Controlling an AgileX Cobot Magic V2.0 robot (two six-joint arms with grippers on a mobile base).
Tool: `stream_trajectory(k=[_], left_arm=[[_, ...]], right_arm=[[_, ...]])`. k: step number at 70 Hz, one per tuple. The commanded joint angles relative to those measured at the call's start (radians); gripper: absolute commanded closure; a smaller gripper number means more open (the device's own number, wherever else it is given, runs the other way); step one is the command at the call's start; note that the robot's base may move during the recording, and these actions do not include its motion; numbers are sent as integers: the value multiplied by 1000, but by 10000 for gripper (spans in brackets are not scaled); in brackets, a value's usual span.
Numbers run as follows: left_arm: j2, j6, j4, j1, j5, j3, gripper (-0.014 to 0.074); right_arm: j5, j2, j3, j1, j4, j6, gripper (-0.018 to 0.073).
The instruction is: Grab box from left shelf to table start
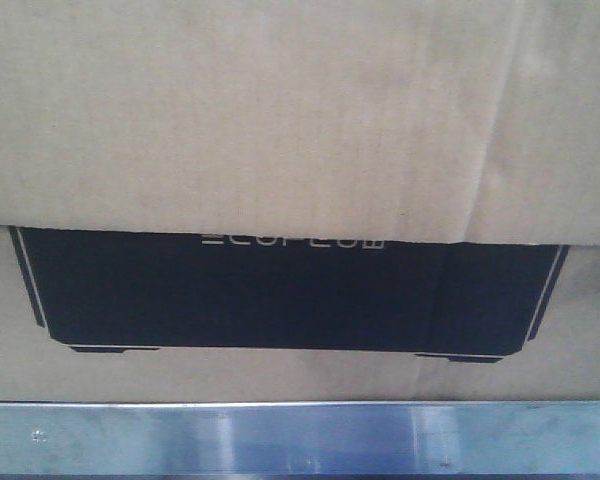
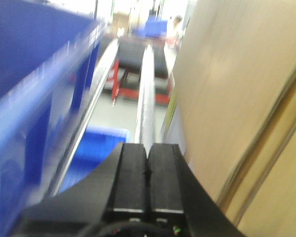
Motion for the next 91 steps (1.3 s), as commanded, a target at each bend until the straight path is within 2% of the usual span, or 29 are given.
stream_trajectory(k=[1,8,13,22,28,34,41,54,57,62,67,74,85,91], left_arm=[[-5,4,19,-2,-12,-132,694],[21,4,52,-2,100,-229,683],[46,4,53,-2,155,-285,614],[83,4,55,-2,179,-344,332],[109,4,53,-2,184,-377,241],[150,4,51,-2,230,-447,255],[244,4,20,-2,338,-584,284],[466,28,-109,-4,649,-839,287],[529,60,-141,-25,705,-895,287],[605,60,-158,-83,724,-954,287],[689,60,-152,-150,746,-1016,287],[787,60,-109,-196,802,-1089,287],[943,57,-61,-193,934,-1202,288],[1022,48,-8,-193,1010,-1251,288]], right_arm=[[-95,-8,-1,0,-2,-1,508],[-95,-8,-1,0,-2,-1,508],[-95,-8,-1,0,-2,-1,508],[-95,-8,-1,0,-2,-1,508],[-95,-8,-1,0,-2,-1,508],[-95,-8,-1,0,-2,-1,508],[-96,-8,-1,0,-2,-1,508],[-99,-8,-1,0,-2,-1,508],[-99,-8,-1,0,-2,-1,508],[-99,-8,-1,0,-2,-1,508],[-99,-8,-1,0,-2,-1,508],[-99,-8,-1,0,-2,-1,508],[-100,-8,-1,0,-2,-1,508],[-110,-8,-1,0,-1,-1,508]])
